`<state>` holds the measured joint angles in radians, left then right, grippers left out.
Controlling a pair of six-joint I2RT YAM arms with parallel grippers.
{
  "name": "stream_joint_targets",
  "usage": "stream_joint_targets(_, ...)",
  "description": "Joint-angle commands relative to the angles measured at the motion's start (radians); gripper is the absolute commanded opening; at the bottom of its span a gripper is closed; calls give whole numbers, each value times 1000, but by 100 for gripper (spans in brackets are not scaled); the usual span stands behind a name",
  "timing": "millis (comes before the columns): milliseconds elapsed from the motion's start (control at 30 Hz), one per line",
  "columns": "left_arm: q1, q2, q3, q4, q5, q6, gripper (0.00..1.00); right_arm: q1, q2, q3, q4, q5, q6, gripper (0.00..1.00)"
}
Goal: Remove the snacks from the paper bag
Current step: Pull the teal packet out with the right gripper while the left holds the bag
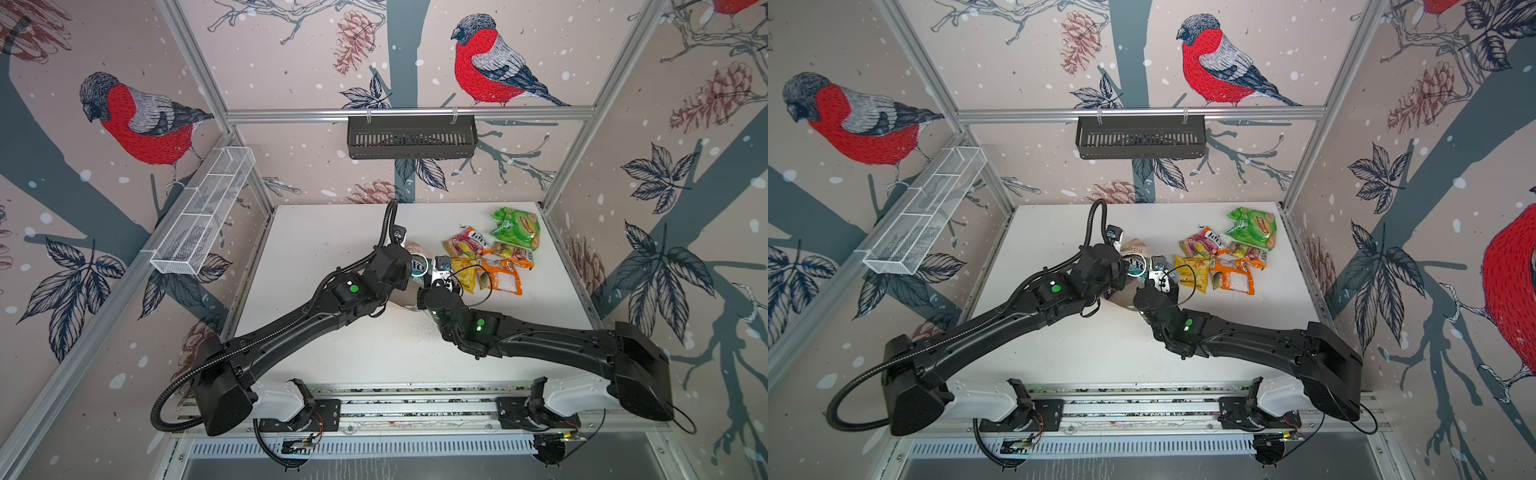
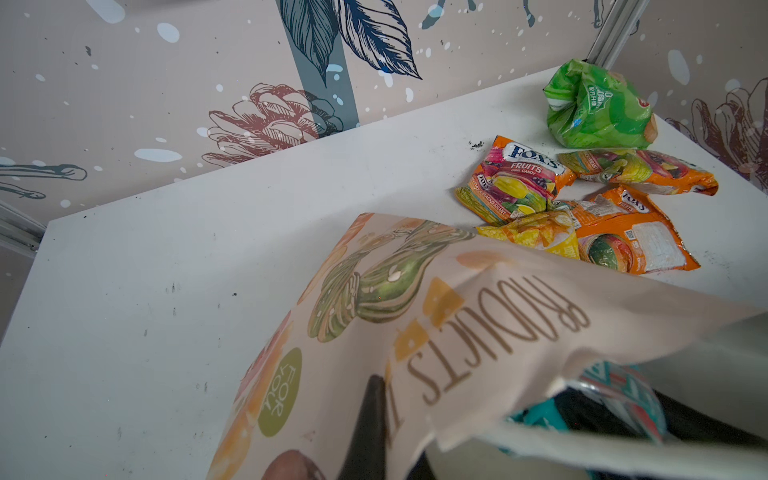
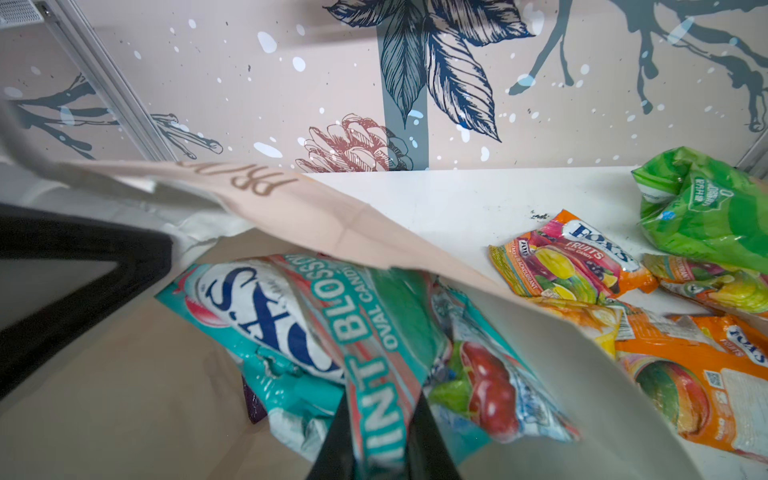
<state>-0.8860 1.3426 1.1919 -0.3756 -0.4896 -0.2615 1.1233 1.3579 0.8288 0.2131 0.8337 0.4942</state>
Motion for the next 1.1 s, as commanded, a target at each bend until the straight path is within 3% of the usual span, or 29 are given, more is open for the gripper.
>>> stream_joint_targets(0, 5, 3, 26, -84, -36, -5, 0, 8, -22, -9, 127, 112, -28, 1)
stream_joint_targets(167, 23, 35, 81, -143, -41, -15, 0, 20, -37, -51, 210, 109, -75, 1)
stream_joint_targets(500, 31, 91, 145, -167, -27, -9, 0, 21, -48, -46, 203, 98, -82, 1)
stream_joint_targets(767, 63, 125, 195, -210, 55, -2, 0, 47, -89, -159, 455, 137, -212, 0)
stream_joint_targets(1067, 107, 115, 195, -207, 126, 4, 0, 52, -82, -208, 607, 139, -290, 0)
